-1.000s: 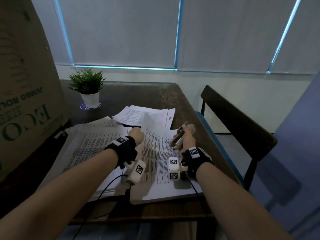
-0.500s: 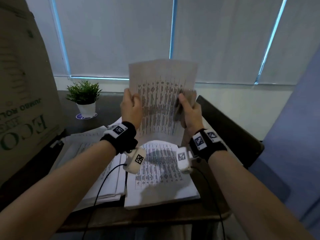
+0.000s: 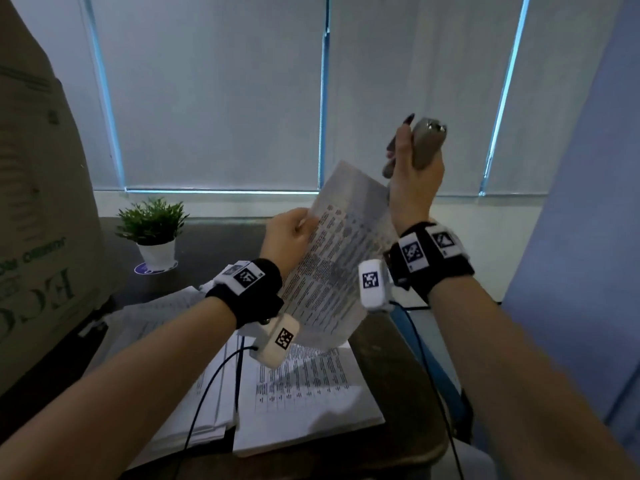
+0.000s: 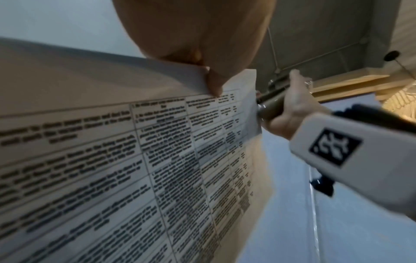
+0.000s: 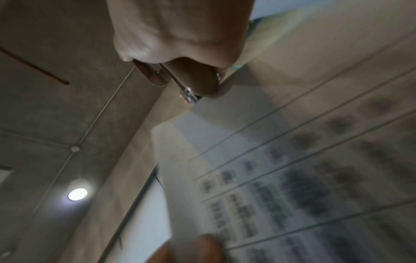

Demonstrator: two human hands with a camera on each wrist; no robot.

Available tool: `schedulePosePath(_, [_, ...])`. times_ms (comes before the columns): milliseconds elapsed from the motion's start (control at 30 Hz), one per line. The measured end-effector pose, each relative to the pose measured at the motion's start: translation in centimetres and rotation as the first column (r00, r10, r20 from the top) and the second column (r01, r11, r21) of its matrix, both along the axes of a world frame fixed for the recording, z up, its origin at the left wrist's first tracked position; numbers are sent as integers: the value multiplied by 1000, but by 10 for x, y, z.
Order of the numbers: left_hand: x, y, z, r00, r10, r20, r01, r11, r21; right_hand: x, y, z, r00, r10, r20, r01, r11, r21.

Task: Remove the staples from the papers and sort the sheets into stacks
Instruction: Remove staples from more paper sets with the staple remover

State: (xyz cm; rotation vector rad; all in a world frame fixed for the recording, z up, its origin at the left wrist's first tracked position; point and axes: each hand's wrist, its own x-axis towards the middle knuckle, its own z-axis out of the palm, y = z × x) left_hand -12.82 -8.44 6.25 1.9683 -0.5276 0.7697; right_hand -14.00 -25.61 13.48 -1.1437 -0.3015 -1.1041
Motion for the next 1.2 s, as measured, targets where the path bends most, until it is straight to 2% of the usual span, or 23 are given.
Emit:
schedulePosePath(100, [-7, -20, 5, 1000, -24, 2, 24, 996, 83, 1, 1, 21, 994, 106, -24, -105, 994, 17])
schedulePosePath(233, [-7, -31, 6, 1000, -9, -19, 11, 993, 120, -5, 3, 26, 983, 177, -49, -172, 981, 87])
schedulePosePath(300, [-7, -34, 6, 999, -13, -35, 17, 992, 124, -8, 2, 27, 987, 153, -53, -148, 984, 95])
schedulePosePath(467, [-7, -37, 13, 999, 32, -20, -29, 989, 144, -3, -1, 25, 996, -22, -82, 25, 999, 34])
schedulePosePath(633, [-10, -44, 15, 1000, 22, 11, -23, 985, 168, 2, 2, 26, 980, -11, -197, -4, 997, -73])
schedulePosePath(967, [-17, -48, 7, 997, 25, 80, -37, 986, 162, 10, 6, 29, 981, 44, -187, -45, 999, -3])
schedulePosePath(1067, [-17, -40, 13, 996, 78, 53, -84, 989, 120, 12, 12, 27, 987, 110, -119, -103, 993, 64])
schedulePosePath(1200, [4, 8, 31, 959, 284, -16, -282, 956, 80, 18, 22, 17, 992, 127, 12, -124, 944, 304])
